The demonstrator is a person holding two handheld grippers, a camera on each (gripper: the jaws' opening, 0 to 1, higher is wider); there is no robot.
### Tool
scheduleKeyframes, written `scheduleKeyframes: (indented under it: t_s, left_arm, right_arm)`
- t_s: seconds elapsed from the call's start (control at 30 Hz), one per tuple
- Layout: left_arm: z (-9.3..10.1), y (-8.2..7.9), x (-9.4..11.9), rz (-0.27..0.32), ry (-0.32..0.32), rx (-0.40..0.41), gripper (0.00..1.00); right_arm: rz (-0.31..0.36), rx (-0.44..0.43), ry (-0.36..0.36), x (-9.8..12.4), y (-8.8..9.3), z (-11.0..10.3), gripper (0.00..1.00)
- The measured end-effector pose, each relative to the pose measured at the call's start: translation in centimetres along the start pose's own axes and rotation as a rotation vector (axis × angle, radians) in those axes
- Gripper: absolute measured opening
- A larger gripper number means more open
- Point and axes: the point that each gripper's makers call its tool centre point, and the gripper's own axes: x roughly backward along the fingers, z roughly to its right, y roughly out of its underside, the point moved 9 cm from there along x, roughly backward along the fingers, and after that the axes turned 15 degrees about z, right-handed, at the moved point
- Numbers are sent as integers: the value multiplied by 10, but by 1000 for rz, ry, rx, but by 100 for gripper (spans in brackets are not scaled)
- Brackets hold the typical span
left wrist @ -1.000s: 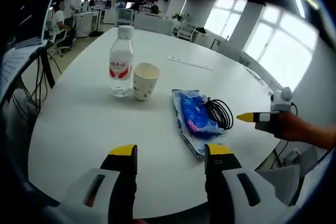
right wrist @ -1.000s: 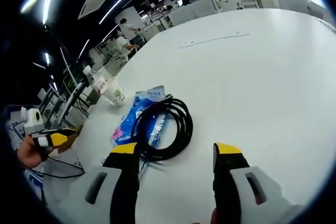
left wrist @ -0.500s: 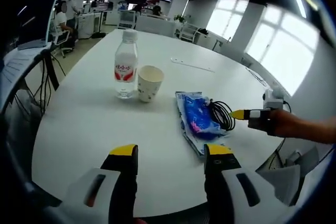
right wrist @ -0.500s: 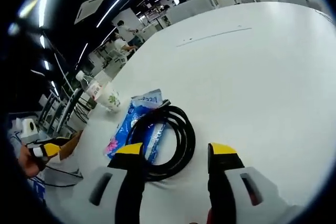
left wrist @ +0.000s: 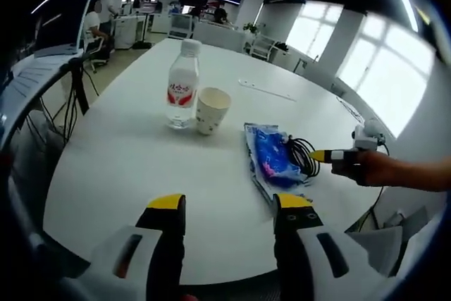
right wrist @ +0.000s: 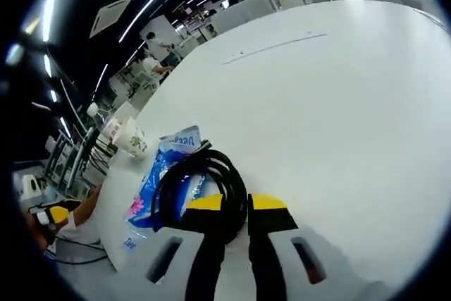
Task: Arrange the tabletop items into an orderly group along one side of the table until the central work area is clear of visible clutter.
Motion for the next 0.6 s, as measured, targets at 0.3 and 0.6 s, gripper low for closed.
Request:
scheduleKeyframes:
  t_s: [0.3, 0.6]
  left_arm:
    - [-5, 0, 3, 8, -18, 10, 49]
    - [-1, -1, -1, 6, -5, 10, 49]
  right_arm:
    - [53, -97, -8, 7, -8, -1, 0]
    - [112, -120, -46, 16, -22, -7, 0]
